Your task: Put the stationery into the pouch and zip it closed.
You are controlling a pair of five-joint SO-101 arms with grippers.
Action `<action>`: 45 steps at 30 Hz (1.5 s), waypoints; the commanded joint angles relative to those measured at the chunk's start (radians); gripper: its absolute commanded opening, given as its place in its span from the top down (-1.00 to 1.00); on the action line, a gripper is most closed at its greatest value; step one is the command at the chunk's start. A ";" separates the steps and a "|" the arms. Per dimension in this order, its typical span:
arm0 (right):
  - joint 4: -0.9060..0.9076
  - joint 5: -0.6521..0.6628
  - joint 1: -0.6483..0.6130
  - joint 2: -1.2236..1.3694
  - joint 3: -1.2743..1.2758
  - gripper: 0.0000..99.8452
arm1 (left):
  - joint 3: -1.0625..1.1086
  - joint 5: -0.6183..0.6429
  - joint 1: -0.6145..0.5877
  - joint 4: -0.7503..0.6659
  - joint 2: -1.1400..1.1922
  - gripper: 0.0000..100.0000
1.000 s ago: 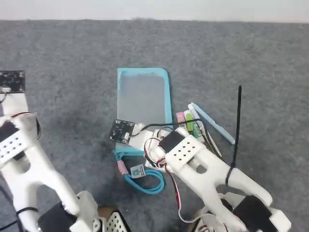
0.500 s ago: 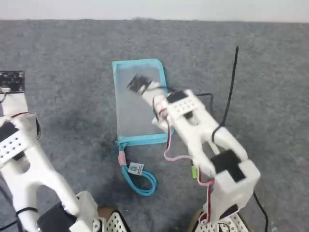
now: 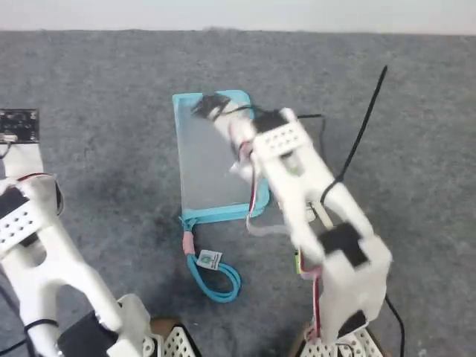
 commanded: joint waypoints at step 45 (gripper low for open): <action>0.209 -0.373 -0.031 0.058 -0.287 0.79 | 0.042 -0.038 0.003 -0.049 -0.005 0.85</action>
